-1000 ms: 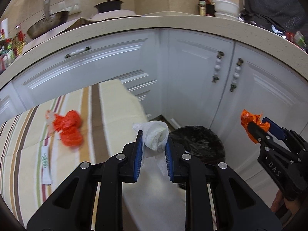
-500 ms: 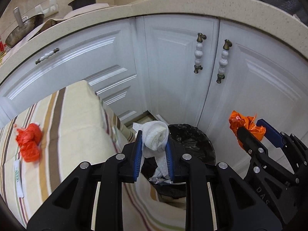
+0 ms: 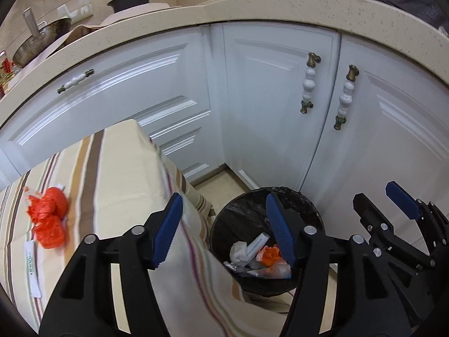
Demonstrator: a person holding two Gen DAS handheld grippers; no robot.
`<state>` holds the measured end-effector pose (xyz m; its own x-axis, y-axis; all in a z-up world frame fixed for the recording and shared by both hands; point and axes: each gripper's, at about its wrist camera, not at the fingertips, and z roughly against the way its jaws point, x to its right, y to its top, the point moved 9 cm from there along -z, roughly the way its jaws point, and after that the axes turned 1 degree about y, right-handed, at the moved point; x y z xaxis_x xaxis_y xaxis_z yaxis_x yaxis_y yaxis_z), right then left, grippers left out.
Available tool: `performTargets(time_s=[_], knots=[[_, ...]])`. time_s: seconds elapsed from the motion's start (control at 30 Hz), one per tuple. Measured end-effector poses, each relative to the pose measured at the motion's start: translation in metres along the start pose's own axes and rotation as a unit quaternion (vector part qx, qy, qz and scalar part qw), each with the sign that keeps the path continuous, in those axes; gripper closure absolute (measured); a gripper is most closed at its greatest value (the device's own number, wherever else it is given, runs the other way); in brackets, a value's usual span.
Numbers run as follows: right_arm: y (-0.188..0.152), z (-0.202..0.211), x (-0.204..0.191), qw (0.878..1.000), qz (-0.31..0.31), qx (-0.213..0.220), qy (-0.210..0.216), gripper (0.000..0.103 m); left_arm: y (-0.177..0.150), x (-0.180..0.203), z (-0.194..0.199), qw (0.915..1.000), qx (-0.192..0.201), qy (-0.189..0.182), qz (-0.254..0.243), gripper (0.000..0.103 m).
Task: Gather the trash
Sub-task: 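Drop the orange bag into the bin while the left gripper drops the white tissue, then move both tools back over the table toward the remaining trash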
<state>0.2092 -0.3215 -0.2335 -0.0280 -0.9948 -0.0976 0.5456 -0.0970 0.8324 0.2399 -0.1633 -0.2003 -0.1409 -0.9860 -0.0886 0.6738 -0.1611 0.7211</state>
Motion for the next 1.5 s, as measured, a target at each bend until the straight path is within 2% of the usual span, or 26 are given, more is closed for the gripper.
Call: performTargets(time_s=[0.2,0.43,0.67,0.93,1.1,1.3,1.5], knots=[[0.004,0.013,-0.025,1.000,0.011,0.005,0.019,0.046,-0.010,-0.038,0.025,0.9997,0.004,0.017,0.016,0.040],[0.003,0.029,-0.079,0.998,0.031,0.004,0.059,0.046,-0.034,-0.108,0.052,0.9966,-0.002,0.065,0.049,0.040],[0.004,0.040,-0.139,0.993,0.061,0.003,0.104,0.046,-0.067,-0.188,0.075,0.9876,-0.016,0.126,0.093,0.040],[0.001,0.051,-0.195,0.985,0.099,0.004,0.144,0.046,-0.102,-0.251,0.080,0.9747,-0.040,0.173,0.136,0.040],[-0.004,0.050,-0.208,0.983,0.106,-0.005,0.150,0.046,-0.112,-0.266,0.074,0.9710,-0.052,0.182,0.146,0.040],[-0.007,0.046,-0.207,0.984,0.102,-0.016,0.147,0.046,-0.123,-0.269,0.062,0.9710,-0.073,0.168,0.153,0.040],[-0.010,0.042,-0.206,0.984,0.099,-0.024,0.148,0.046,-0.129,-0.273,0.053,0.9696,-0.089,0.147,0.173,0.053]])
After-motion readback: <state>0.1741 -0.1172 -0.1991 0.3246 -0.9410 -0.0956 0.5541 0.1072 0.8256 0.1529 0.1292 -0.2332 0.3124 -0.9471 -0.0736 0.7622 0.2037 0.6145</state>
